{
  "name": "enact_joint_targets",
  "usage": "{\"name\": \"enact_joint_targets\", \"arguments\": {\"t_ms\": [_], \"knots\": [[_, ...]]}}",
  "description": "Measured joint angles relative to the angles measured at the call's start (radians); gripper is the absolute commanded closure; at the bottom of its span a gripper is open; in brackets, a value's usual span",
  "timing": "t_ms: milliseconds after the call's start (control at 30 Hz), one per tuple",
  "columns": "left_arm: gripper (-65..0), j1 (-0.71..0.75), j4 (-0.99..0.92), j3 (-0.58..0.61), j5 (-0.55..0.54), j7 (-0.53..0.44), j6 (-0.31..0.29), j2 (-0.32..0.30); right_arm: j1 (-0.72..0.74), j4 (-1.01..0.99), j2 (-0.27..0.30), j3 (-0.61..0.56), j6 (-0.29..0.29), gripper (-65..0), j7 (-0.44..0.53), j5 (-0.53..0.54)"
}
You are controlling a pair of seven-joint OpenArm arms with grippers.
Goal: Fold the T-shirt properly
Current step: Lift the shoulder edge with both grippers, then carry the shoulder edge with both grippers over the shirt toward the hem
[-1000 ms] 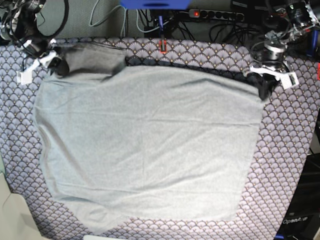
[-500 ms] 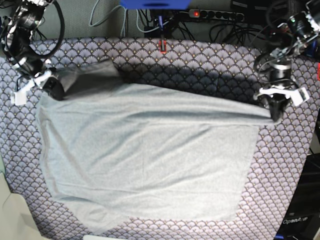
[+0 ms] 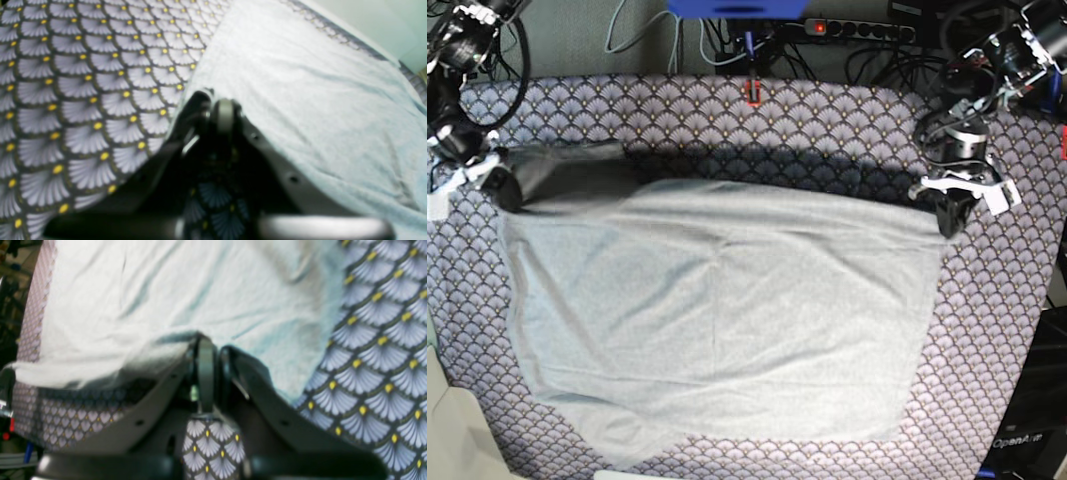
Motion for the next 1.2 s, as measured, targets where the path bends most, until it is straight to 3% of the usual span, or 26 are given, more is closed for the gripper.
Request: {"name": "enact_joint_targets", "arguments": {"t_ms": [333, 500, 800, 1033, 1200], "knots": [[0.0, 0.018, 0.003, 0.074, 0.000, 0.005, 0.000, -0.019, 0.023, 0.000, 0.032, 0.011, 0.000, -0.6, -0.003, 0.003], [0.0, 0.015, 0.002, 0.059, 0.000, 0.102, 0.001, -0.047, 0.023, 0.000, 0.032, 0.010, 0.000, -0.6, -0.003, 0.002], [0.0, 0.000, 0.022, -0.118, 0.000, 0.266, 0.000, -0.033, 0.022, 0.000, 0.032, 0.003, 0.000, -0.6, -0.003, 0.002], [0.0, -0.008, 0.037, -0.283, 0.024, 0.407, 0.003, -0.026, 0.022, 0.000, 0.033, -0.066, 0.000, -0.6, 0.001, 0.001], [0.0, -0.035, 0.031, -0.372, 0.119, 0.541, 0.008, 0.047, 0.045, -0.003, 0.033, -0.084, 0.000, -0.6, 0.002, -0.005]]}}
